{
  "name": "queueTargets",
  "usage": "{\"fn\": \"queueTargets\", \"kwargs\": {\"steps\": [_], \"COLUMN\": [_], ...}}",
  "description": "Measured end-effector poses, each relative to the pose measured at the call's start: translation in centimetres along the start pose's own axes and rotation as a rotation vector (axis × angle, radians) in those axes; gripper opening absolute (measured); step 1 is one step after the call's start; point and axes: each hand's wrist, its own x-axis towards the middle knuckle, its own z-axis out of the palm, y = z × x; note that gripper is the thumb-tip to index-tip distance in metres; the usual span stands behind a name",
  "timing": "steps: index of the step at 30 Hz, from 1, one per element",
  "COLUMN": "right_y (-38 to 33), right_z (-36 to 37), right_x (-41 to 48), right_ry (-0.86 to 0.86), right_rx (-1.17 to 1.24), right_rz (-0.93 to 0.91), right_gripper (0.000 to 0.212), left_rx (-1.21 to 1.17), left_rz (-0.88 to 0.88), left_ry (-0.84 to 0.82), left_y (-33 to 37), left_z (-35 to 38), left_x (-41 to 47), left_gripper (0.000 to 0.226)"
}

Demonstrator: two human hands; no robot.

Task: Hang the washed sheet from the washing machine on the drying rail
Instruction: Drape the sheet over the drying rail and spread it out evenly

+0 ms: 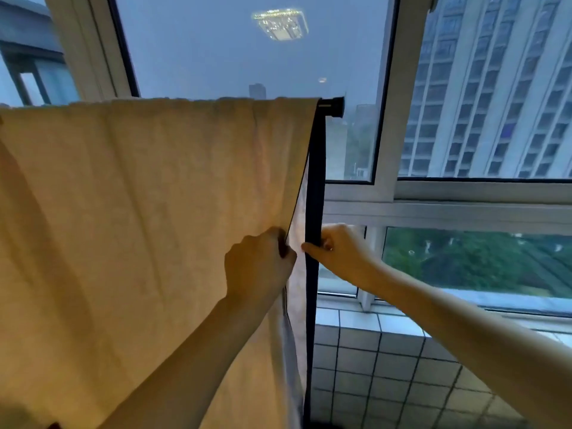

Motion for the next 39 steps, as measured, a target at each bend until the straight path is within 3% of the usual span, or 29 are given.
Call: {"fn": "queueTargets", "kwargs": {"steps": [8,14,18,21,24,28,31,33,37,39], "right_y": [1.3,2.6,3.4,3.6,3.1,2.4,1.4,0.7,-0.2,-0.4], "right_z": [4.5,6.1,6.5,6.6,6.3,6.6,7.0,7.1,7.4,7.7], "right_x": [-3.6,-5.3,-5.8,-5.6,-5.4,-5.8,-6.6,-7.2,-8.1,-8.6], "right_ry": [0.012,0.062,0.030,0.070,0.079,0.054,0.063,0.123,0.117,0.115], "right_rx": [0.115,0.148,0.136,0.105,0.265,0.383,0.513,0.531,0.399,0.394], "right_rz": [0.178,0.253,0.226,0.212,0.242,0.274,0.305,0.324,0.238,0.201], "right_gripper": [0.021,0.021,0.018,0.029,0.021,0.015,0.036,0.035,0.003,0.019], "left_rx": [-0.096,-0.178,-0.222,-0.213,-0.198,-0.221,-0.251,-0.278,-0.237,-0.290], "left_rz": [-0.061,-0.022,-0.032,-0.072,-0.091,-0.082,-0.056,-0.067,-0.213,-0.305], "left_ry": [-0.100,-0.145,-0.231,-0.309,-0.328,-0.290,-0.239,-0.185,0.010,0.032], "left_y": [-1.7,-2.9,-4.0,-4.5,-4.6,-4.6,-4.7,-5.3,-8.0,-9.0], "left_z": [2.9,4.4,5.6,6.6,7.4,7.6,7.0,6.5,5.8,5.5], "left_x": [-4.2,-6.4,-7.9,-9.0,-9.8,-10.3,-10.6,-10.8,-11.2,-11.2], "left_gripper": [0.021,0.042,0.033,0.021,0.021,0.018,0.017,0.021,0.025,0.035]}}
